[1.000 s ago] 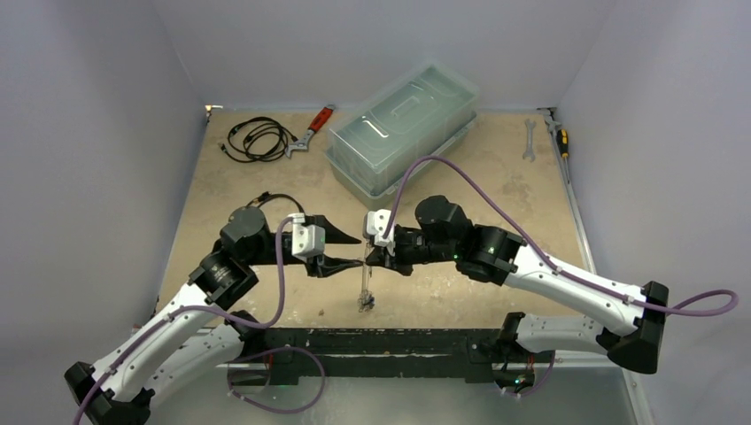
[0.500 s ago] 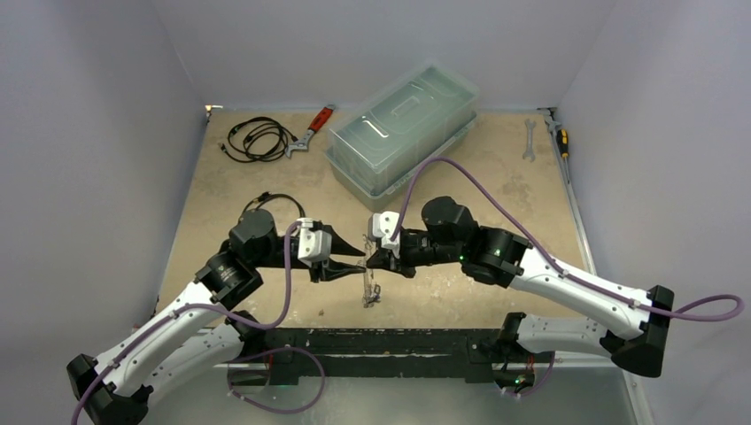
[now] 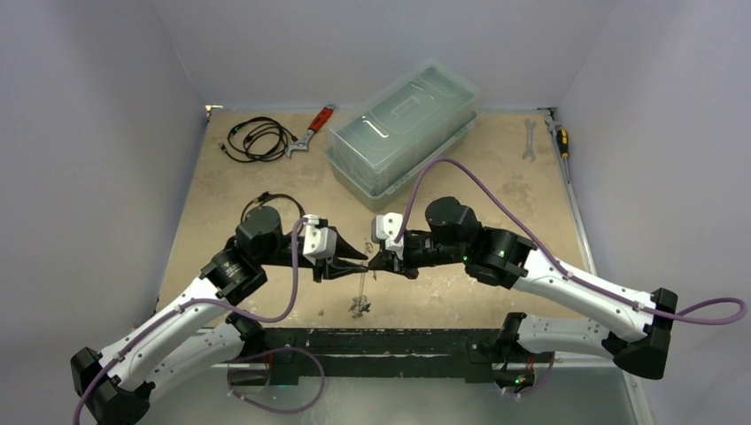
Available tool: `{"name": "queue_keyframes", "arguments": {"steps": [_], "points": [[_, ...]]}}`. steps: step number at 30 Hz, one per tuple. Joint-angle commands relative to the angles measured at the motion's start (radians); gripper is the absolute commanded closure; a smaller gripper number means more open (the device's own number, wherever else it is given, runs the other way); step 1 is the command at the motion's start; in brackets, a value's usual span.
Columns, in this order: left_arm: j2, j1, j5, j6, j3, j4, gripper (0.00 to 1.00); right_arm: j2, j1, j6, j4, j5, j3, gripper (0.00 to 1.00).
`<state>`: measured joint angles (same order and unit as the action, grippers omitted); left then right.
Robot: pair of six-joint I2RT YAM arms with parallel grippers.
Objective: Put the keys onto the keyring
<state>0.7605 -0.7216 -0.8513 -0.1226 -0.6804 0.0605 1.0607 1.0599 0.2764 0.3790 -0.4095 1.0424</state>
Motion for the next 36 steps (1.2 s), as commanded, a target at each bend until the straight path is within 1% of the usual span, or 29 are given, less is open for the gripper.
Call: {"name": "queue_keyframes", "arguments": {"steps": [1, 3, 5, 8, 13, 14, 17, 21, 22, 25, 27, 31, 36], "points": [[0.008, -0.005, -0.018, 0.006, -0.020, -0.027, 0.80, -0.004, 0.006, 0.013, -0.079, -0.029, 0.012, 1.00], [0.004, -0.004, -0.019, 0.008, -0.019, -0.027, 0.84, -0.001, 0.006, 0.012, -0.079, -0.032, 0.013, 1.00], [0.001, -0.004, -0.019, 0.010, -0.016, -0.032, 0.87, 0.002, 0.006, 0.013, -0.080, -0.034, 0.014, 1.00], [-0.003, -0.005, -0.012, 0.012, -0.013, -0.036, 1.00, 0.004, 0.006, 0.013, -0.083, -0.034, 0.013, 1.00], [-0.029, -0.005, 0.037, 0.000, -0.013, -0.034, 1.00, -0.003, 0.006, 0.005, -0.099, -0.020, 0.006, 1.00], [-0.039, -0.005, 0.045, -0.003, -0.008, -0.038, 1.00, -0.006, 0.006, 0.000, -0.111, -0.014, 0.001, 0.95], [-0.071, -0.005, 0.057, 0.006, 0.007, -0.063, 1.00, -0.024, 0.006, -0.011, -0.155, 0.004, -0.025, 0.69], [-0.094, -0.005, 0.078, 0.030, 0.026, -0.111, 1.00, -0.085, 0.006, -0.033, -0.263, 0.071, -0.093, 0.53], [-0.095, -0.005, 0.080, 0.029, 0.027, -0.111, 1.00, -0.108, 0.006, -0.040, -0.297, 0.085, -0.116, 0.50], [-0.104, -0.003, 0.080, 0.035, 0.034, -0.125, 1.00, -0.190, 0.005, -0.068, -0.429, 0.083, -0.198, 0.48], [-0.117, -0.004, 0.079, 0.065, 0.050, -0.166, 1.00, -0.235, 0.006, -0.083, -0.488, 0.090, -0.255, 0.47], [-0.141, -0.003, 0.070, 0.114, 0.096, -0.271, 1.00, -0.301, 0.006, -0.087, -0.550, 0.087, -0.311, 0.47], [-0.171, -0.002, 0.111, 0.115, 0.127, -0.320, 1.00, -0.311, 0.005, -0.085, -0.558, 0.078, -0.323, 0.48]]}}
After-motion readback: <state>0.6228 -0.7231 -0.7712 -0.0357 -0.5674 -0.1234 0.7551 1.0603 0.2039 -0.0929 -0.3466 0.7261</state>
